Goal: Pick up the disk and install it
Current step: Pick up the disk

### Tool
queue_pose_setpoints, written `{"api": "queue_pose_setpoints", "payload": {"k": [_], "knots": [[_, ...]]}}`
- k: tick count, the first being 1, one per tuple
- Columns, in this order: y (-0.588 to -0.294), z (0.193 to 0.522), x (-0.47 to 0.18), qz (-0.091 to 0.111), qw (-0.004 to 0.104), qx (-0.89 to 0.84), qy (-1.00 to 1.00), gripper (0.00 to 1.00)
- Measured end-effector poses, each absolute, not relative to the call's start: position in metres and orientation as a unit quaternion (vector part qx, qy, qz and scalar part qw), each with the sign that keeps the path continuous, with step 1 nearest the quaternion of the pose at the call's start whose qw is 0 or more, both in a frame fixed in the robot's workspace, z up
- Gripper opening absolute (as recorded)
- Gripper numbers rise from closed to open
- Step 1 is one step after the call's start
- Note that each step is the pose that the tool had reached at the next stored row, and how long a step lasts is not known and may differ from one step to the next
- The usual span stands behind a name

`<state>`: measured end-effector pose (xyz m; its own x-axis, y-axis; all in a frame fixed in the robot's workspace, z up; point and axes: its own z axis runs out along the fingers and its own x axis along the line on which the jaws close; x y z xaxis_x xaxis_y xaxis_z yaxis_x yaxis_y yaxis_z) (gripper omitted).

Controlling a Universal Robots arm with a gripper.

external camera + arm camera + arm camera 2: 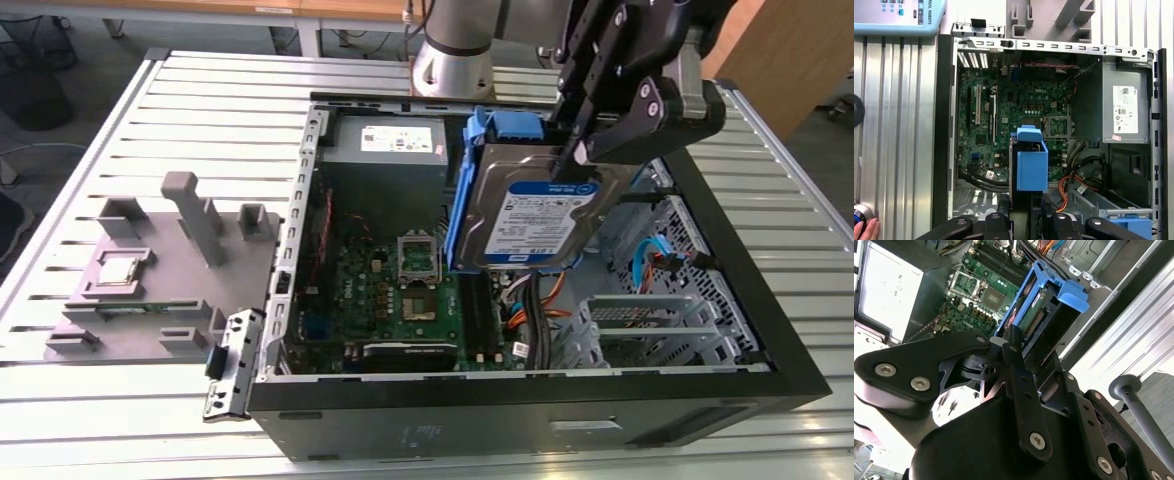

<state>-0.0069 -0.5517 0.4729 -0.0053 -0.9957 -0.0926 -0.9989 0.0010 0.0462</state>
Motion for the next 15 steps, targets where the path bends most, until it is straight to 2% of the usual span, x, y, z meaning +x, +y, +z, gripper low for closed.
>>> {"api": "queue_pose_setpoints", "payload": {"k": [15], "knots": [[-0.5529, 0.4729, -0.0011, 0.049, 0.016, -0.705, 0.707, 0.35]]}}
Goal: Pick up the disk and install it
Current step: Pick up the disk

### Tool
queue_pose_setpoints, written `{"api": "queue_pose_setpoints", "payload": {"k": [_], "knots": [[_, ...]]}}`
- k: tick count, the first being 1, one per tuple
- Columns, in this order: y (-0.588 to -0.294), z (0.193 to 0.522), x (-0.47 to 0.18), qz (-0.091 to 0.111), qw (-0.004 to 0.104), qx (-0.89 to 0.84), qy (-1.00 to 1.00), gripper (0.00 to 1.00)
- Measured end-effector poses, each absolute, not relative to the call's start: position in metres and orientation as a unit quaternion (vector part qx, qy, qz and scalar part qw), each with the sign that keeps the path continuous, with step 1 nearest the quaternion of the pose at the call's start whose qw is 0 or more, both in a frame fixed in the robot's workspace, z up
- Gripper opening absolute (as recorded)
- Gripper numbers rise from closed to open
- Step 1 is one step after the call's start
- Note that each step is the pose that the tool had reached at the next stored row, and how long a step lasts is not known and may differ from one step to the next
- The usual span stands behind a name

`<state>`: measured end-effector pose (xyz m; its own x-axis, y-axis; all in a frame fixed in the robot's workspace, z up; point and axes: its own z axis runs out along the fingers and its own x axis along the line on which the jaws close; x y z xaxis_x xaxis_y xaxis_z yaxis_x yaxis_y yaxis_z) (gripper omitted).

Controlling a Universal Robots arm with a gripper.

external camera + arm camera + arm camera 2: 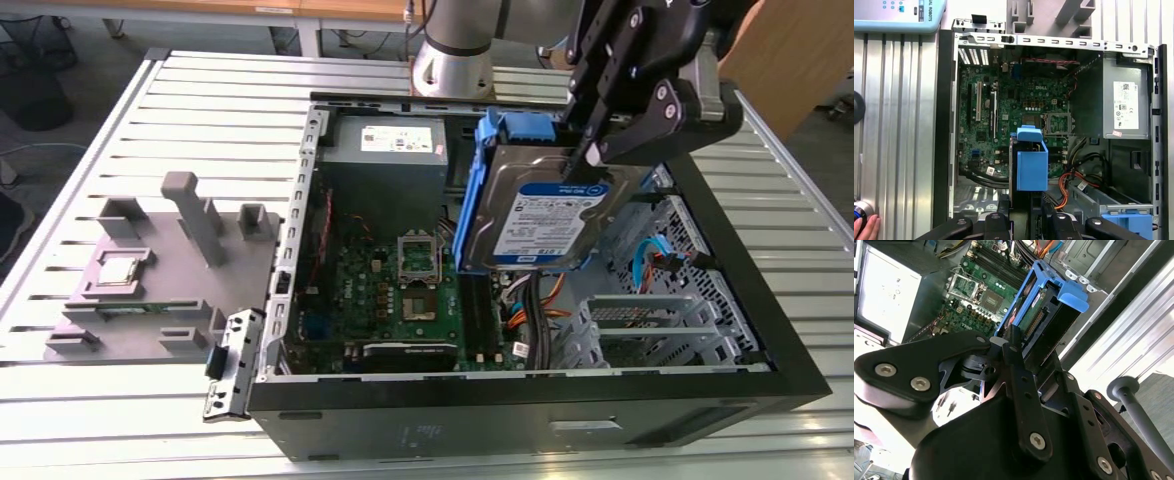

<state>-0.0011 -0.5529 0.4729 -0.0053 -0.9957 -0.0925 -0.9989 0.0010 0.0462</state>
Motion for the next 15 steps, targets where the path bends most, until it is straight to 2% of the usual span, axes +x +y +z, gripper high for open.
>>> {"api": "queue_pose_setpoints", "payload": {"k": [15], "knots": [[-0.5630, 0.4729, -0.0012, 0.049, 0.016, -0.705, 0.707, 0.35]]}}
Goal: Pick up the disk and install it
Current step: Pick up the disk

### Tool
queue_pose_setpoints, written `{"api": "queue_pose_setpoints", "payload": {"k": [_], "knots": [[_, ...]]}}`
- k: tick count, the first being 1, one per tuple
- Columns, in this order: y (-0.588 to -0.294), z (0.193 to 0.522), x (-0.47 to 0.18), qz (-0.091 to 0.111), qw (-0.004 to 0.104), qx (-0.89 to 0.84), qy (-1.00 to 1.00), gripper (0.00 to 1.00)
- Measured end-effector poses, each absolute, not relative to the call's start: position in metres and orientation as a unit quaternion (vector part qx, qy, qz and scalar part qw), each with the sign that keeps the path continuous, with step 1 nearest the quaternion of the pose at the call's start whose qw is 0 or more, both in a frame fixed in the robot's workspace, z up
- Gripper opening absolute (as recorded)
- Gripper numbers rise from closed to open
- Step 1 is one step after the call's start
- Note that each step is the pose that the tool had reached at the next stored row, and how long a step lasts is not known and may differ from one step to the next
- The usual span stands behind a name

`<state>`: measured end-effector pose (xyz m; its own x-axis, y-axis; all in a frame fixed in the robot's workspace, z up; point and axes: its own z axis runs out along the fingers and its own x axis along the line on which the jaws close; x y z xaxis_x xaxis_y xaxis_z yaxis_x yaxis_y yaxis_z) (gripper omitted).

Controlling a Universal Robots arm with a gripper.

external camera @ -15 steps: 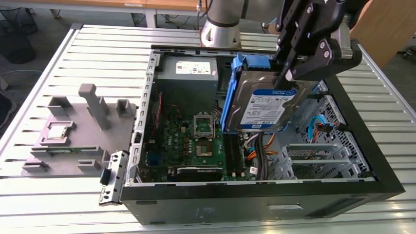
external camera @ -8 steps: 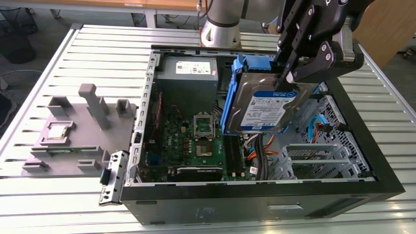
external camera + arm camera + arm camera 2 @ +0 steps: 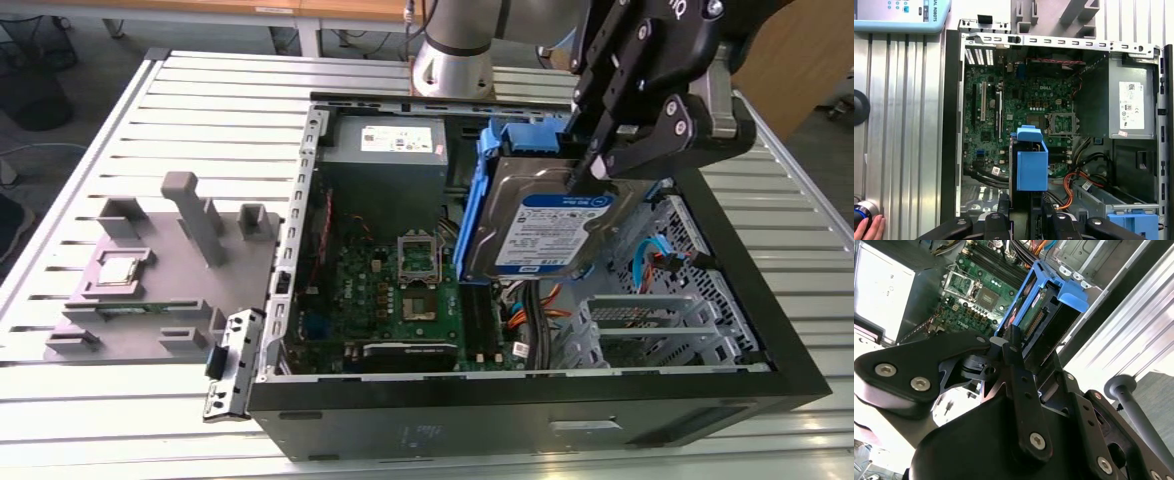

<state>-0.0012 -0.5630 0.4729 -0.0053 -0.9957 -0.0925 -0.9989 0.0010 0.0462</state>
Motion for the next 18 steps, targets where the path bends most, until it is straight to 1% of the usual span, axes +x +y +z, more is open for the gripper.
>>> {"api": "queue_pose_setpoints", "payload": {"k": [14, 18], "knots": [[-0.580, 0.472, -0.001, 0.048, 0.016, -0.705, 0.708, 0.35], [-0.581, 0.472, -0.001, 0.048, 0.016, -0.705, 0.708, 0.35]]}}
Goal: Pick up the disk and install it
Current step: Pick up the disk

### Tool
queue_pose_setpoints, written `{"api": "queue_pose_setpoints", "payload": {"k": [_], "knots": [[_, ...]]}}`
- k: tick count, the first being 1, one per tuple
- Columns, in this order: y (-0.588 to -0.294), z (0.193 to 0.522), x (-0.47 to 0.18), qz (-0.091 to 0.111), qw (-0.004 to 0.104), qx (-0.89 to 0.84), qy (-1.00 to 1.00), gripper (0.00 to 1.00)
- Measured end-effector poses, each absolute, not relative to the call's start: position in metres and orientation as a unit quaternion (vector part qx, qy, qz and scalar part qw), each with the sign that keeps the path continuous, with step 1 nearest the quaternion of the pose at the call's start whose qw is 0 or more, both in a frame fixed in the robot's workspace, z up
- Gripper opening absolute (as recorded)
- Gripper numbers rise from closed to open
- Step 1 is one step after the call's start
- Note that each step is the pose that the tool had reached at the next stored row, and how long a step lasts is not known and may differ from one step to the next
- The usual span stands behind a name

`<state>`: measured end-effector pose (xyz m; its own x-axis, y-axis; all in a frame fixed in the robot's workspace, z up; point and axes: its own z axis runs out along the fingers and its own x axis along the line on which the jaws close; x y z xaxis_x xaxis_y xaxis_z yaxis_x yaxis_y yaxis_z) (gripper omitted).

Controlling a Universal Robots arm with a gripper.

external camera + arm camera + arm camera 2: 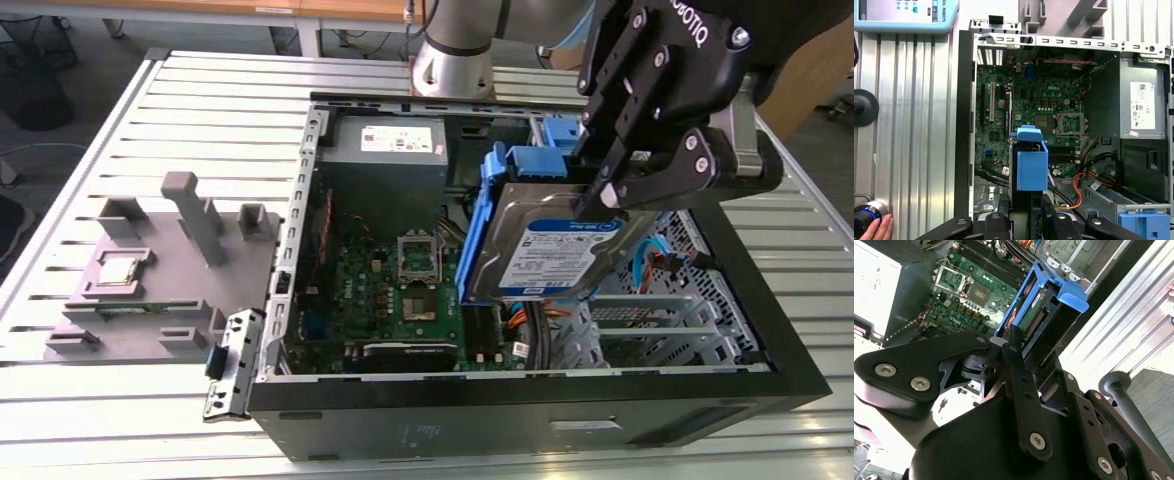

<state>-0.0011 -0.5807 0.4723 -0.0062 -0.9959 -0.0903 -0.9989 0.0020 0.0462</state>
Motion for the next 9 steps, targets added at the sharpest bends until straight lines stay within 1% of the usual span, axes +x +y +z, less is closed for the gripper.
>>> {"api": "queue_pose_setpoints", "payload": {"k": [9], "knots": [[-0.581, 0.472, 0.011, 0.050, 0.014, -0.705, 0.708, 0.35]]}}
